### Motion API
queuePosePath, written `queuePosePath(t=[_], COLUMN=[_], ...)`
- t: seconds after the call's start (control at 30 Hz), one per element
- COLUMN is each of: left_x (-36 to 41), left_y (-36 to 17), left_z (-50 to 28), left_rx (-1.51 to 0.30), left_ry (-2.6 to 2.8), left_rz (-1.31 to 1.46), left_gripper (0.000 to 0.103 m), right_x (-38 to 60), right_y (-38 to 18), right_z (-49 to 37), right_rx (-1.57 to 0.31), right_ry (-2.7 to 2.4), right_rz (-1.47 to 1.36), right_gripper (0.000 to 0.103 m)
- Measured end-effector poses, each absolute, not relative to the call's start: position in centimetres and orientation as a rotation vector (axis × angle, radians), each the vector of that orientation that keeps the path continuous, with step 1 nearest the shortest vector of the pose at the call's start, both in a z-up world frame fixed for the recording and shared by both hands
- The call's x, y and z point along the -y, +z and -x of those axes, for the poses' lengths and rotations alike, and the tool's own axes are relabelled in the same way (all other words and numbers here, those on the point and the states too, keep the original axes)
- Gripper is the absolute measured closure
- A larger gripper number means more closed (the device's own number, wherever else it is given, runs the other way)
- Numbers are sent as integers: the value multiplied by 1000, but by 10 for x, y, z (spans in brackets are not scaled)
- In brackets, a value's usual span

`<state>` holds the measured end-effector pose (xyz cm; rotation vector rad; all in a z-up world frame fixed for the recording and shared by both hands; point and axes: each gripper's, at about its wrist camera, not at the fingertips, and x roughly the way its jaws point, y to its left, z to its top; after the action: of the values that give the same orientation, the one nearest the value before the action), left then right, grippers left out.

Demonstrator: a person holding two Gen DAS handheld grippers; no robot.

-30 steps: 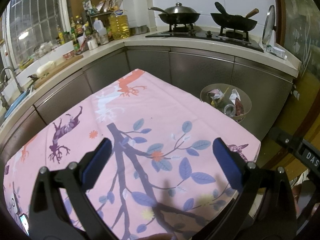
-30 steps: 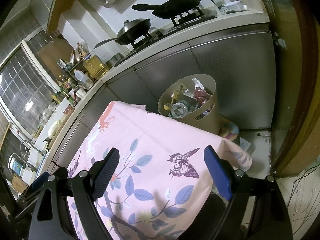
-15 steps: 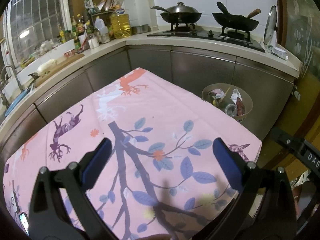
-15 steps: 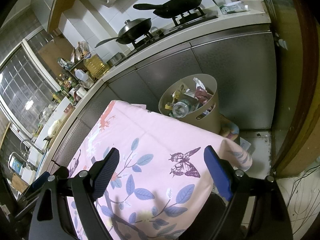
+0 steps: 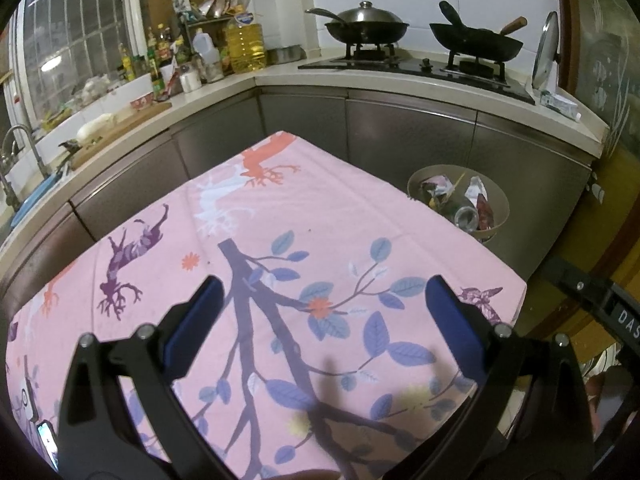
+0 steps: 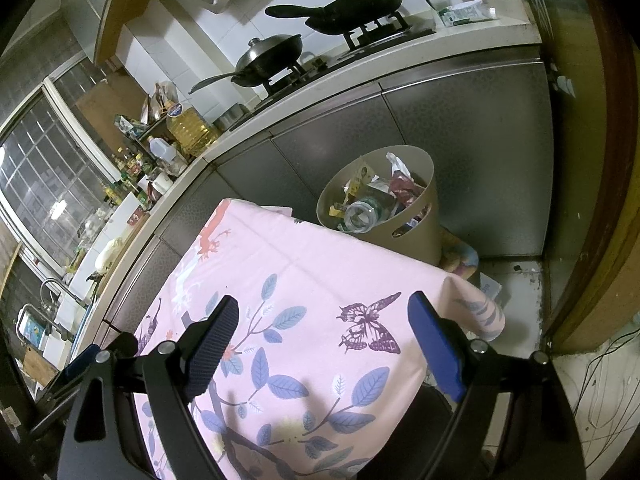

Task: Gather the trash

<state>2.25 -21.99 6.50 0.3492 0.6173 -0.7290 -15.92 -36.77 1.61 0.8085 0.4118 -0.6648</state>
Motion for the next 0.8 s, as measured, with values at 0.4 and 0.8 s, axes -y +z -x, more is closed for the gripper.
queuePosePath(t=[0.4,0.8], left_x=[222,222], left_y=[66,63], left_z=[-22,-21], left_rx=[-618,-620], left_ry=[-731,-732], left_rz=[-350,-356], left_gripper=[6,6], right_x=[367,367], right_y=[16,17], right_z=[159,158], right_rx=[-412,-415], right_ry=[-664,-663], right_rz=[-805,-807], right_gripper=[20,20])
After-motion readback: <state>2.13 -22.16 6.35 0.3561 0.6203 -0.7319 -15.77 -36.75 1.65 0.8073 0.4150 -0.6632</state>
